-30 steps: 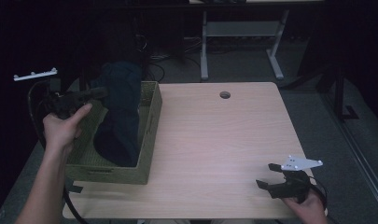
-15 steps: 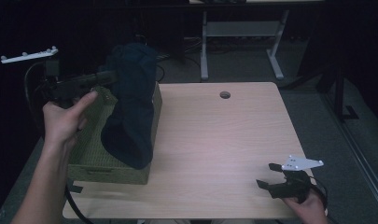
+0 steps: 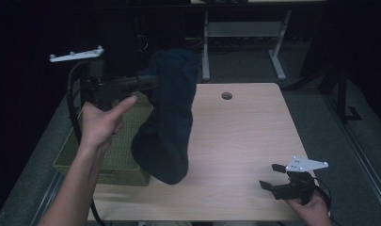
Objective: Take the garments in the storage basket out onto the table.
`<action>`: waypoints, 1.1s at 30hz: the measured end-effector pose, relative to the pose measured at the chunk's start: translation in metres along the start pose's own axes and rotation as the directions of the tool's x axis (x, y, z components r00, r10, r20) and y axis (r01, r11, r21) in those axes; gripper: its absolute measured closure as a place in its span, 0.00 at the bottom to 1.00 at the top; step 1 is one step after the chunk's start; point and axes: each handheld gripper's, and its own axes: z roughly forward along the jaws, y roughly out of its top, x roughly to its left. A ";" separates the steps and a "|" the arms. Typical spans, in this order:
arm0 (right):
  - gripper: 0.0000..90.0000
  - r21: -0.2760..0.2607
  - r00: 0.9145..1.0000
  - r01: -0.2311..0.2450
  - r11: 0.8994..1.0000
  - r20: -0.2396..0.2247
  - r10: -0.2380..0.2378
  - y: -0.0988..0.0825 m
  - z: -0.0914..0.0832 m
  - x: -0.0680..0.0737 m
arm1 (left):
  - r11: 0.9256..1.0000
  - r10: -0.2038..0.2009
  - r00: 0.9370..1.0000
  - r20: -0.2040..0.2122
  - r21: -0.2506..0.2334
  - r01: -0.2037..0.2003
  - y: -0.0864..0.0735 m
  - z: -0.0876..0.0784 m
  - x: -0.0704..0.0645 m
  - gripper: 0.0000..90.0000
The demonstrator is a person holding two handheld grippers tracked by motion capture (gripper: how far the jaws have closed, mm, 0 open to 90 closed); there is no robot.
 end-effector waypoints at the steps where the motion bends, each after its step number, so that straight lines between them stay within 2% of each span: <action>1: 0.20 0.001 1.000 0.001 1.000 0.001 -0.001 0.000 0.000 0.000 | 1.000 -0.001 1.000 0.002 0.005 0.001 -0.002 0.004 -0.001 0.94; 5: 0.20 -0.002 1.000 0.005 1.000 0.001 -0.005 0.000 -0.001 0.000 | 0.999 -0.020 0.999 0.042 0.034 0.019 -0.016 0.031 -0.001 0.94; 7: 0.20 -0.003 1.000 0.000 1.000 0.003 0.000 0.000 -0.002 0.000 | 0.999 -0.022 0.999 0.048 0.040 0.020 -0.019 0.036 0.000 0.94; 10: 0.20 -0.007 1.000 0.004 1.000 0.006 -0.004 0.000 -0.003 -0.001 | 0.996 -0.051 0.997 0.058 0.073 0.046 -0.037 0.058 0.005 0.94; 12: 0.20 -0.013 1.000 0.004 1.000 0.008 -0.004 0.000 -0.004 0.000 | 0.995 -0.061 0.997 0.042 0.082 0.057 -0.049 0.069 0.010 0.94; 13: 0.20 -0.016 1.000 0.006 1.000 0.009 -0.006 0.000 -0.005 0.000 | 0.995 -0.061 0.997 0.042 0.082 0.057 -0.049 0.069 0.010 0.94; 14: 0.20 -0.016 1.000 0.009 1.000 0.010 -0.009 0.000 -0.005 0.000 | 0.992 -0.091 0.995 0.043 0.096 0.086 -0.060 0.080 0.017 0.94; 17: 0.20 -0.015 1.000 0.010 1.000 0.011 -0.009 0.000 -0.006 0.000 | 0.986 -0.117 0.993 0.014 0.123 0.114 -0.080 0.097 0.029 0.94; 22: 0.20 -0.017 1.000 0.009 1.000 0.009 -0.009 -0.001 -0.005 -0.002 | 0.975 -0.172 0.985 -0.020 0.142 0.173 -0.109 0.124 0.054 0.93; 27: 0.21 -0.008 1.000 0.006 1.000 0.006 -0.006 -0.001 -0.005 -0.003 | 0.967 -0.195 0.978 -0.069 0.153 0.204 -0.134 0.153 0.079 0.92; 29: 0.21 -0.008 1.000 0.007 1.000 0.003 -0.007 0.000 -0.004 -0.003 | 0.964 -0.196 0.977 -0.078 0.164 0.207 -0.141 0.163 0.085 0.91; 32: 0.22 -0.008 1.000 0.008 1.000 -0.001 -0.008 0.001 -0.004 -0.003 | 0.956 -0.207 0.974 -0.088 0.194 0.221 -0.153 0.178 0.094 0.89; 33: 0.22 -0.008 1.000 0.008 1.000 -0.001 -0.008 0.001 -0.004 -0.003 | 0.956 -0.207 0.974 -0.088 0.194 0.221 -0.153 0.178 0.094 0.88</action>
